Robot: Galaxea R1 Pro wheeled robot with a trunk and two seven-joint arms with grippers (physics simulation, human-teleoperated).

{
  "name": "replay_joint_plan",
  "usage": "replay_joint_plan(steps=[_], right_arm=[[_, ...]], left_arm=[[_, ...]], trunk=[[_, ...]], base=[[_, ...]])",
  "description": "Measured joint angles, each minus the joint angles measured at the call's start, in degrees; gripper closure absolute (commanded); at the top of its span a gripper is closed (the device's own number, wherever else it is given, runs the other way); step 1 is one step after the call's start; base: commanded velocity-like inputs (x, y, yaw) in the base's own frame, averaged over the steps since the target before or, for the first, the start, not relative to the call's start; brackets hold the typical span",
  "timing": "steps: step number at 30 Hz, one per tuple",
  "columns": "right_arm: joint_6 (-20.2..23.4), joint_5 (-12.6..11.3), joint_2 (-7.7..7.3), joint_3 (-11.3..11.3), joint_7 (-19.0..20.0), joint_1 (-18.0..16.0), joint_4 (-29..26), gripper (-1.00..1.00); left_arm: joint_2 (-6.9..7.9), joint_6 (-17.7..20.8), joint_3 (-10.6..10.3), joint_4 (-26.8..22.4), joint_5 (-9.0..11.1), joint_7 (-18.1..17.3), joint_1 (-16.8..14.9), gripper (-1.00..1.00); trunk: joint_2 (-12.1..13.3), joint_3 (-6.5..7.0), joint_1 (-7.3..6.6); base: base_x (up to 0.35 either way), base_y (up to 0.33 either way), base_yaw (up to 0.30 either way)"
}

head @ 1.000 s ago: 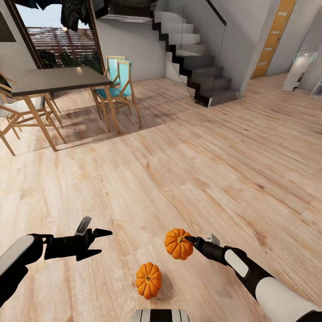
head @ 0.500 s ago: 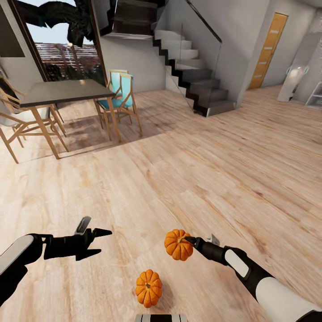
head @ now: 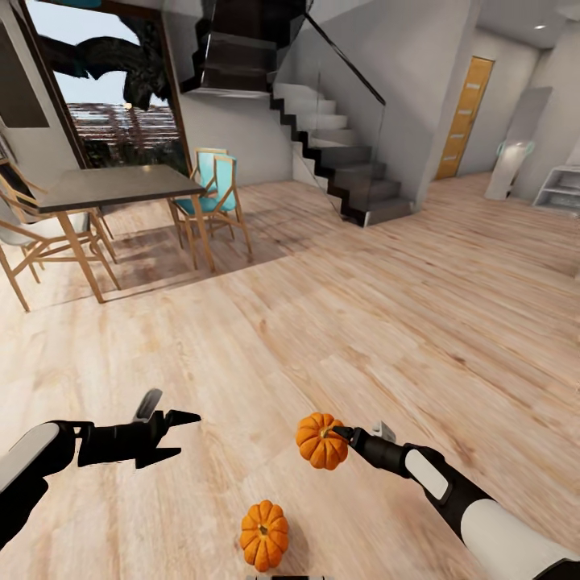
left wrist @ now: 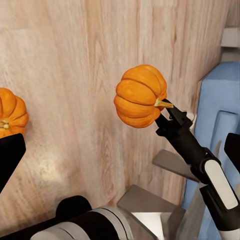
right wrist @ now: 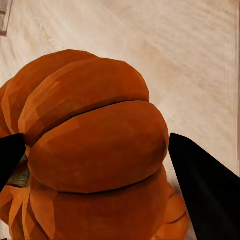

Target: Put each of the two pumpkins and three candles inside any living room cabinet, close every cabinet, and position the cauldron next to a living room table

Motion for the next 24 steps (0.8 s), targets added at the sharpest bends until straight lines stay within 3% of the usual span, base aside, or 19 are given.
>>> replay_joint_plan(steps=[10,19,24], right_arm=[[-0.03,0.13,0.00,0.01,0.24,0.00,0.02,1.00],[-0.07,0.31,-0.01,0.03,0.25,0.01,0.06,1.00],[-0.03,0.14,0.00,0.05,0.33,-0.01,0.08,1.00]], left_arm=[[0.11,0.00,0.07,0.05,0.03,0.00,-0.04,-1.00],[0.14,0.01,0.10,0.40,-0.20,0.05,-0.04,-1.00],[0.15,0.00,0.12,0.58,-0.54,0.08,0.00,-1.00]], trunk=[[0.14,2.46,-0.26],[0.15,2.71,-0.26],[0.15,2.77,-0.26]], base=[[0.000,0.000,-0.268],[0.000,0.000,-0.274],[0.000,0.000,-0.053]])
